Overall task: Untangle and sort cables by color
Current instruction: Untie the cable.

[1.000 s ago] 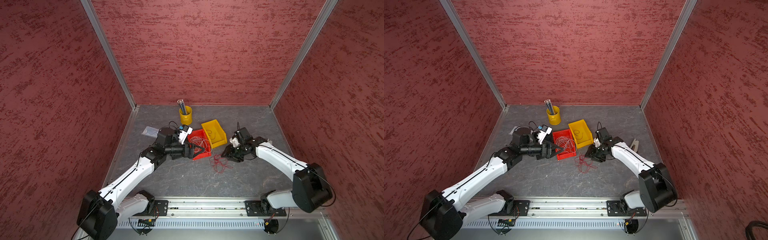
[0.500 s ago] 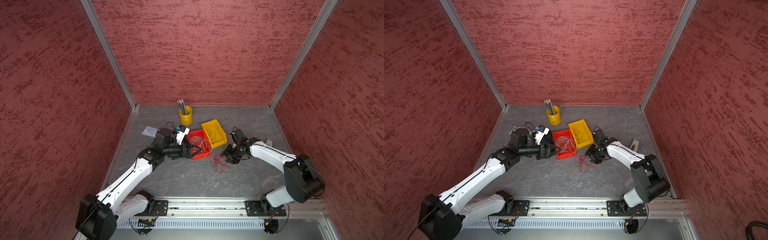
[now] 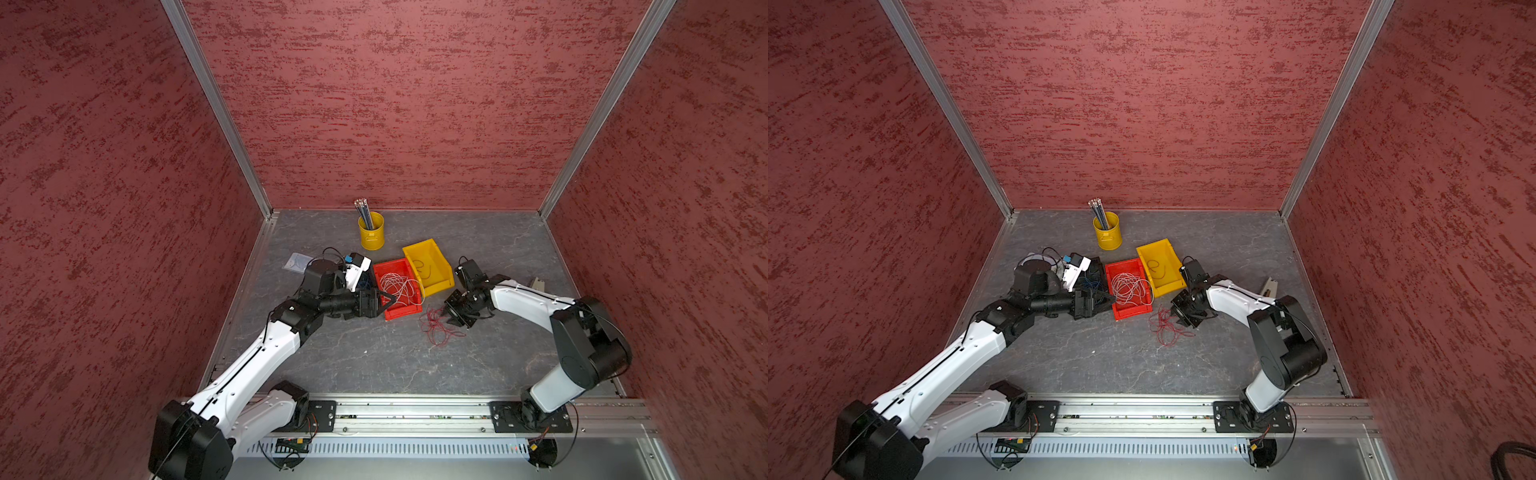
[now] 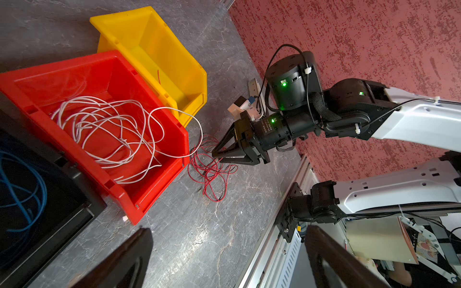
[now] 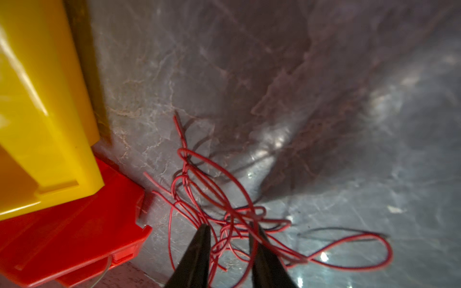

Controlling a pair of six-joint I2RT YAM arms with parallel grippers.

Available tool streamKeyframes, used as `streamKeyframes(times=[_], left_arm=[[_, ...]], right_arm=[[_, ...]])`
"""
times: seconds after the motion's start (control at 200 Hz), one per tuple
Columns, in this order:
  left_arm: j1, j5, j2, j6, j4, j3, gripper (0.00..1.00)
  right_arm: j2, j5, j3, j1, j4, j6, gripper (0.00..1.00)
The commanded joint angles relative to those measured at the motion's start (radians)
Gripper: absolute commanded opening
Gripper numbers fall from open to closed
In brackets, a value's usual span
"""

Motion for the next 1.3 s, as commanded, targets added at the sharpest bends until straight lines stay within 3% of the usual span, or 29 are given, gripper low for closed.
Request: streamKeyframes(times=[0.0, 0.04, 0.27, 0.406, 0.566, 0.852, 1.127, 1.297], left_arm=[[0.013, -0.010, -0.030, 0.029, -0.020, -0.015, 1.00], [0.015, -0.010, -0.034, 0.029, -0.020, -0.018, 1.00], [0.011, 0.032, -0.036, -0.010, 0.088, -0.040, 1.00], [-0.055, 0.033, -0.034, -0.008, 0.199, -0.051, 1.00], [-0.137, 0.004, 0.026, 0.009, 0.249, -0.005, 1.00], [-0.152, 0.056, 0.148, -0.066, 0.407, 0.061, 1.00], [-0.148, 0.093, 0.328, -0.085, 0.442, 0.280, 1.00], [-0.143, 0.231, 0.479, -0.130, 0.433, 0.464, 0.97]], right_arm=[[-0.016, 0.021, 0.051, 0.008, 0.002, 0.018, 0.07], [-0.032, 0.031, 0.051, 0.009, -0.013, 0.013, 0.00], [-0.248, 0.127, 0.114, 0.018, -0.206, -0.064, 0.00], [-0.352, 0.139, 0.200, 0.015, -0.270, -0.195, 0.00], [-0.433, 0.145, 0.254, 0.007, -0.263, -0.335, 0.00], [-0.472, 0.051, 0.362, -0.024, -0.220, -0.446, 0.00], [-0.445, -0.044, 0.417, -0.027, -0.232, -0.584, 0.00], [-0.455, -0.058, 0.426, -0.028, -0.239, -0.630, 0.00]])
